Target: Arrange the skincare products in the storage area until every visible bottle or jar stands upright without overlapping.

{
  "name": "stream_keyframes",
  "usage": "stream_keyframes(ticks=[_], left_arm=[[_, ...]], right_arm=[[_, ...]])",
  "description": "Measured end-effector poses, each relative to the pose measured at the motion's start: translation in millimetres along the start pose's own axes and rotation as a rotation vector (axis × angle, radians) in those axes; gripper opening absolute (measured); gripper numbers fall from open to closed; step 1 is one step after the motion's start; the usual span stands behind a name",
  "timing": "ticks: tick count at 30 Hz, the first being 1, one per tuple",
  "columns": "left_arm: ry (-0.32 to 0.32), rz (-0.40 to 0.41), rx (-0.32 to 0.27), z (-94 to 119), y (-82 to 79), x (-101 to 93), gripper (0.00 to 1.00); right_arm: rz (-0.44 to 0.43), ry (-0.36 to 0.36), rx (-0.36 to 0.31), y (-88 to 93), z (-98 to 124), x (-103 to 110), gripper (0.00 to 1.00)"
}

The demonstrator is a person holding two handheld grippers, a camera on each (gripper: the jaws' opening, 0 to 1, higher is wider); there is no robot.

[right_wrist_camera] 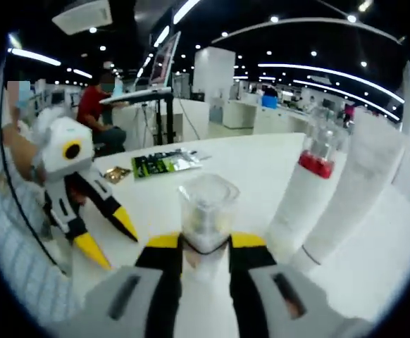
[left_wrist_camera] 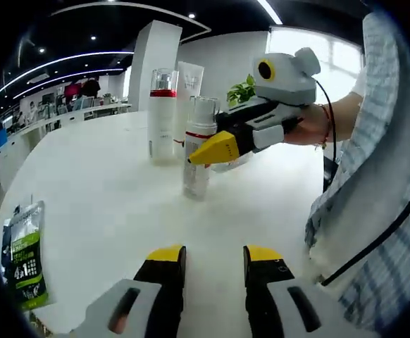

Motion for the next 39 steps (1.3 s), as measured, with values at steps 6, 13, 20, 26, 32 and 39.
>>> stream_keyframes(ticks=[6,13,20,26,32,39], left_arm=[[-0.005,0.002,-0.002,1.1,0.1,-1.2,0.33],[-0.008,0.005,-0.002,2.9,1.0,-3.0,0.33],[-0.006,0.014,-0.003,3.3,3.0,-1.9,0.33],[0.000,0.012,0.002,2.6,3.1,-0.2,0.33],[-0.003,0.016,-0.005,1.7,2.1,-0.4,0.33],[-0.008,0.024,-0.013,2.0,3.9,0.5,0.33]], right_arm=[[-0.019,0.058,-0.017,-5.9,-6.1,-20.1,0.23],[-0.050,0.160,-0.043,-10.3,-8.1,-40.7,0.23],[-0.089,0.213,-0.065,-12.4,-10.6,-44.7,0.24],[-0.091,0.234,-0.061,-11.9,-9.6,-44.9,0.24],[-0.112,0.242,-0.046,-4.3,-6.5,-41.9,0.28],[-0.110,0.262,-0.004,6.0,-7.7,-42.7,0.23]])
Point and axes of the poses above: the point that each gripper's makers call its tool centre point, and the gripper's own axes: z roughly backward along the fingers, x roughly to its left, y roughly out of its underside, the point moved 9 cm from there along z, roughly backward along the fingers, and after that the axes turned 15 degrees about -z, right-handed, at the moved point
